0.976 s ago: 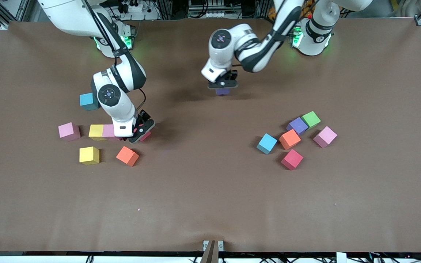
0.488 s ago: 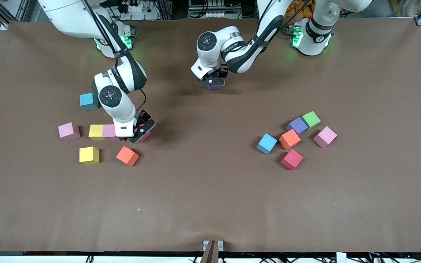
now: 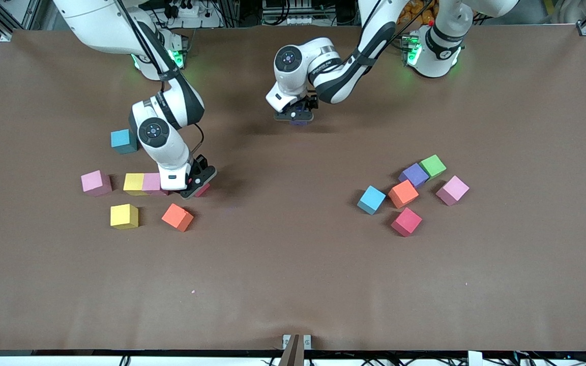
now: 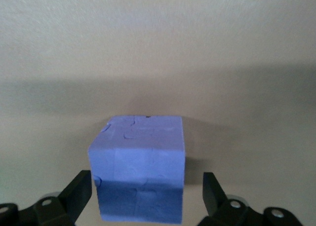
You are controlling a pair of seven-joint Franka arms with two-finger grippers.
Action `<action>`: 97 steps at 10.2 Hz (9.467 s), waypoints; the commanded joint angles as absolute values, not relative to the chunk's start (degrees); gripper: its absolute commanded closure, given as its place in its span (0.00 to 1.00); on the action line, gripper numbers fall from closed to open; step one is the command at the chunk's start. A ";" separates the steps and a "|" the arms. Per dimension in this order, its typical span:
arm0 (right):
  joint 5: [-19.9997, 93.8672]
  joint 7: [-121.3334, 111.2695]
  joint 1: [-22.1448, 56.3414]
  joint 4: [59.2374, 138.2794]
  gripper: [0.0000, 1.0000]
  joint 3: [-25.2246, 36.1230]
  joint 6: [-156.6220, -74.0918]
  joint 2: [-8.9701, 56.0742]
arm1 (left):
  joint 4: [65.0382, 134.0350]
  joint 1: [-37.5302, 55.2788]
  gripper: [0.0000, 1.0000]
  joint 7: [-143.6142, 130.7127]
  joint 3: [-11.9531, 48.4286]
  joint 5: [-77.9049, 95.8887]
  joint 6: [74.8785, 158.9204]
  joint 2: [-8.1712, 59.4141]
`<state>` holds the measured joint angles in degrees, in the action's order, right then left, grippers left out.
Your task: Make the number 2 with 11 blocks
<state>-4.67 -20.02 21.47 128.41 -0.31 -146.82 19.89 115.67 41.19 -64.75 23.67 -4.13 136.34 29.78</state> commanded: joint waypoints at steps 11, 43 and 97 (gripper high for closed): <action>-1.84 13.62 34.53 126.99 0.84 -2.81 -134.38 13.81 | 107.06 23.30 0.00 -55.04 10.04 -5.27 125.77 24.51; -2.46 -22.41 58.01 125.42 0.79 -4.39 -143.09 21.00 | 115.12 20.92 1.00 -83.87 12.02 -0.26 133.86 23.13; -10.99 -69.61 5.19 130.43 0.00 -3.52 -141.77 17.67 | 137.29 25.75 0.53 -147.13 32.87 0.09 158.73 21.01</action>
